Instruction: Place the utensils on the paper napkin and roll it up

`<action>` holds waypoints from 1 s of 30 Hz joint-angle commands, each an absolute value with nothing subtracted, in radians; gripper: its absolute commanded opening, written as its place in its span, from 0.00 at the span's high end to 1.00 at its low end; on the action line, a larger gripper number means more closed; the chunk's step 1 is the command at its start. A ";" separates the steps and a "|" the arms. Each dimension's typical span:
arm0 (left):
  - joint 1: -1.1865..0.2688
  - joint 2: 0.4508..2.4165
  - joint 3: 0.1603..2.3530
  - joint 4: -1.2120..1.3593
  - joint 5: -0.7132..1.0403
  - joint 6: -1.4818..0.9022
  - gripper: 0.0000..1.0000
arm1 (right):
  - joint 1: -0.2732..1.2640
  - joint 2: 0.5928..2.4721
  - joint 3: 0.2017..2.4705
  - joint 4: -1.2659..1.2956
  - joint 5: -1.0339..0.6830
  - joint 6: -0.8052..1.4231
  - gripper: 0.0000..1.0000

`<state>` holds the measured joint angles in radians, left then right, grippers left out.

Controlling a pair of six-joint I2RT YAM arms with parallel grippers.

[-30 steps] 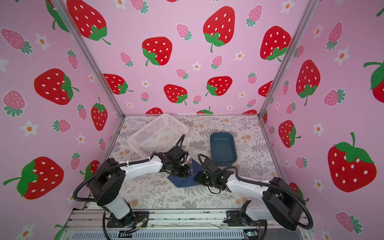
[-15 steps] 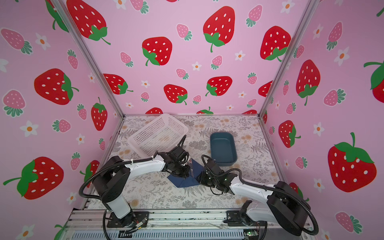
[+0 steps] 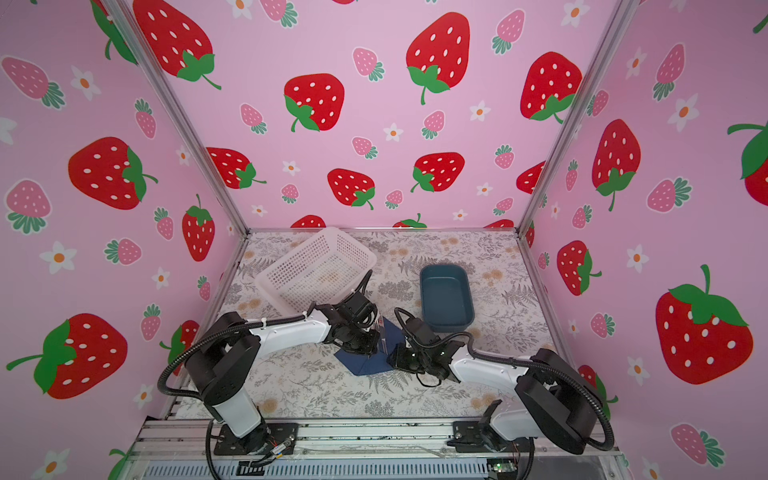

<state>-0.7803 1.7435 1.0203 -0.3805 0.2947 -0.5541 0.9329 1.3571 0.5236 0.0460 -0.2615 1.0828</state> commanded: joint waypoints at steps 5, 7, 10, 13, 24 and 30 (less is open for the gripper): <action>-0.777 1.750 1.049 -0.403 0.268 -0.562 1.00 | 0.930 1.408 0.560 -0.020 -0.236 1.065 0.77; -0.776 1.747 1.048 -0.405 0.270 -0.562 1.00 | 0.931 1.418 0.560 -0.017 -0.231 1.068 0.77; -0.777 1.732 1.045 -0.408 0.270 -0.565 0.98 | 0.930 1.428 0.561 -0.019 -0.221 1.072 0.78; -0.777 1.706 1.039 -0.417 0.266 -0.569 0.88 | 0.930 1.433 0.556 -0.018 -0.214 1.080 0.78; -0.784 1.481 0.929 -0.433 0.239 -0.631 0.75 | 0.930 1.416 0.545 -0.023 -0.202 1.096 0.78; -0.820 1.428 0.797 -0.346 0.389 -0.702 0.88 | 0.930 1.412 0.543 -0.028 -0.197 1.097 0.78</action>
<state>-0.7979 1.4345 0.8585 -0.3748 0.3126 -0.6487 0.9329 1.4246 0.5400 0.0051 -0.2279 1.0801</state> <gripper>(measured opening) 0.125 0.217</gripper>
